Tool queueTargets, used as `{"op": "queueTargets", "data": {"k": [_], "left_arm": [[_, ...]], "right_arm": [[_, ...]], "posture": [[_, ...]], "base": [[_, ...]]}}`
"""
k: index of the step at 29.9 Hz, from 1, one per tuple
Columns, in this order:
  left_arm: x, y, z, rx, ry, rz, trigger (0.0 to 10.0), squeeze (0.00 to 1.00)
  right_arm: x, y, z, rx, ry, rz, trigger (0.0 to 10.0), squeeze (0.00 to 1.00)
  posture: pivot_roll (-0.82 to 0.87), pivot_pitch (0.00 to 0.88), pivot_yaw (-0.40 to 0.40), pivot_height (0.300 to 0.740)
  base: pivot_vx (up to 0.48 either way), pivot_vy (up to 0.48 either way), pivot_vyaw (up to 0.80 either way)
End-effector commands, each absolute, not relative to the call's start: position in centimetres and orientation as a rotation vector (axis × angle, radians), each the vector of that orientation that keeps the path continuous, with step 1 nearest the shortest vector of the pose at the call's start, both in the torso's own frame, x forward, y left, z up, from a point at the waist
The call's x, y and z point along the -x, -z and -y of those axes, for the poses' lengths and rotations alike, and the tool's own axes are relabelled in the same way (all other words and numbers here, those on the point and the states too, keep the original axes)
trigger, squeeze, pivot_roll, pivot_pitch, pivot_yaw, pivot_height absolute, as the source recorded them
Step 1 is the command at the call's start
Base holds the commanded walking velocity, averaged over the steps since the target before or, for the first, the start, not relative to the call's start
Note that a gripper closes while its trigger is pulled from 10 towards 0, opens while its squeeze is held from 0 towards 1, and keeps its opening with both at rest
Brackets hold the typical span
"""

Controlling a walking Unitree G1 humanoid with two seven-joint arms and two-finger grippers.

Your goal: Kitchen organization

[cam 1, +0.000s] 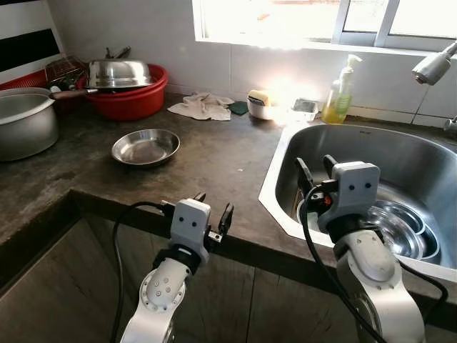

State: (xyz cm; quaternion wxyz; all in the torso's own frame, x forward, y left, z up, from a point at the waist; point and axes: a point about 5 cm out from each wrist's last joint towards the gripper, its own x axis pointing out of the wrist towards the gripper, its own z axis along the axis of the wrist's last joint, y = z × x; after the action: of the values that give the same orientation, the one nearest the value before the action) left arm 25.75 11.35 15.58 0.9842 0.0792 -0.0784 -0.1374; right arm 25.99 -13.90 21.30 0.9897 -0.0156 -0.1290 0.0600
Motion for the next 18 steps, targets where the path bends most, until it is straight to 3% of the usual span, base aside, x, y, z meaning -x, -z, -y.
{"op": "queueTargets", "data": {"k": [1, 8, 13, 18], "left_arm": [[-26.03, -15.76, -12.13, -0.177, 0.231, 0.17, 10.0, 0.0], [-26.06, -15.8, -12.1, -0.172, 0.233, 0.169, 10.0, 0.0], [-26.07, -15.79, -12.06, -0.164, 0.235, 0.168, 10.0, 0.0], [-26.01, -15.66, -11.89, -0.165, 0.242, 0.158, 10.0, 0.0]], "right_arm": [[-26.23, -21.29, 13.98, 0.022, -0.124, 0.25, 10.0, 0.0], [-26.25, -21.17, 13.96, 0.044, -0.128, 0.245, 10.0, 0.0], [-26.26, -21.12, 13.88, 0.059, -0.131, 0.246, 10.0, 0.0], [-26.39, -21.09, 13.82, 0.062, -0.129, 0.244, 10.0, 0.0]], "posture": [[0.1, 0.0, -0.016, 0.74], [0.1, 0.0, -0.018, 0.74], [0.1, 0.0, -0.019, 0.74], [0.1, 0.0, -0.021, 0.74]], "base": [[0.0, 0.0, 0.0], [0.0, 0.0, 0.0], [0.0, 0.0, 0.68], [0.0, 0.432, 0.8]]}}
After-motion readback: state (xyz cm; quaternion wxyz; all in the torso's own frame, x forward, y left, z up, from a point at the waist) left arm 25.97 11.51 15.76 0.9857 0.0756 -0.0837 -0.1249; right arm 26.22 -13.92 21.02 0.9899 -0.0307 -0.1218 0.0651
